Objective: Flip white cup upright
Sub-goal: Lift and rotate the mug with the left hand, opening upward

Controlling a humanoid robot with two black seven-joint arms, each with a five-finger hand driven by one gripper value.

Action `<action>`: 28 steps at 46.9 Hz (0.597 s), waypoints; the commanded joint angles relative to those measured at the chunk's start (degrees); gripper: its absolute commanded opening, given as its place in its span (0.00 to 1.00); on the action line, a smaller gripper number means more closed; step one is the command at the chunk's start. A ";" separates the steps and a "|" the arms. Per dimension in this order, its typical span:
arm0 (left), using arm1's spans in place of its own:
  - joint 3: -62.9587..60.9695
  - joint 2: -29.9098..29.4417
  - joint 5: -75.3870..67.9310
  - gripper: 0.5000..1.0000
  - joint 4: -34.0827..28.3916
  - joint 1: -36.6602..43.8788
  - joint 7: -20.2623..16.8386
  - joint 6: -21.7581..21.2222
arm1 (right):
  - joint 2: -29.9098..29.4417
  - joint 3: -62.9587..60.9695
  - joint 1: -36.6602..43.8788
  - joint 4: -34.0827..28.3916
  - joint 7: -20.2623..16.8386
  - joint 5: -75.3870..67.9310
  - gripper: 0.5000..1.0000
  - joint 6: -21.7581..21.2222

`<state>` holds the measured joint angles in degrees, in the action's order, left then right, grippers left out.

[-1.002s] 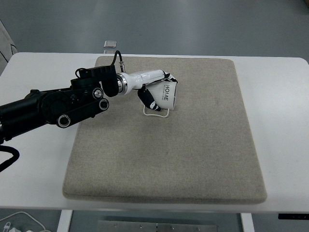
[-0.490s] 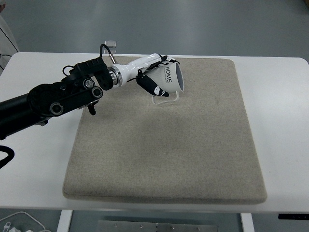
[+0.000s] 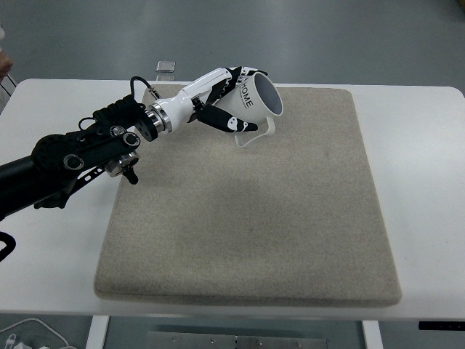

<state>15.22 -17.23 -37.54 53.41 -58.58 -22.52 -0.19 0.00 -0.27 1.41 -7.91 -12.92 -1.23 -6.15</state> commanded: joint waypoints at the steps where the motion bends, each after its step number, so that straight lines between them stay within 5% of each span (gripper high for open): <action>1: 0.51 0.01 3.34 0.00 -0.24 1.01 -1.21 0.71 | 0.00 0.00 0.00 0.00 0.00 0.00 0.86 0.00; 15: 0.69 0.18 13.19 0.00 -0.15 4.35 -4.90 1.24 | 0.00 0.00 0.00 0.00 0.00 0.00 0.86 0.00; 28: 3.58 0.18 18.46 0.00 -0.33 8.57 -6.75 8.80 | 0.00 0.00 0.00 0.00 0.00 0.00 0.86 0.00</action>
<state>17.70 -17.06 -20.53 53.09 -50.90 -29.28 7.89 0.00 -0.27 1.41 -7.91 -12.92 -1.23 -6.17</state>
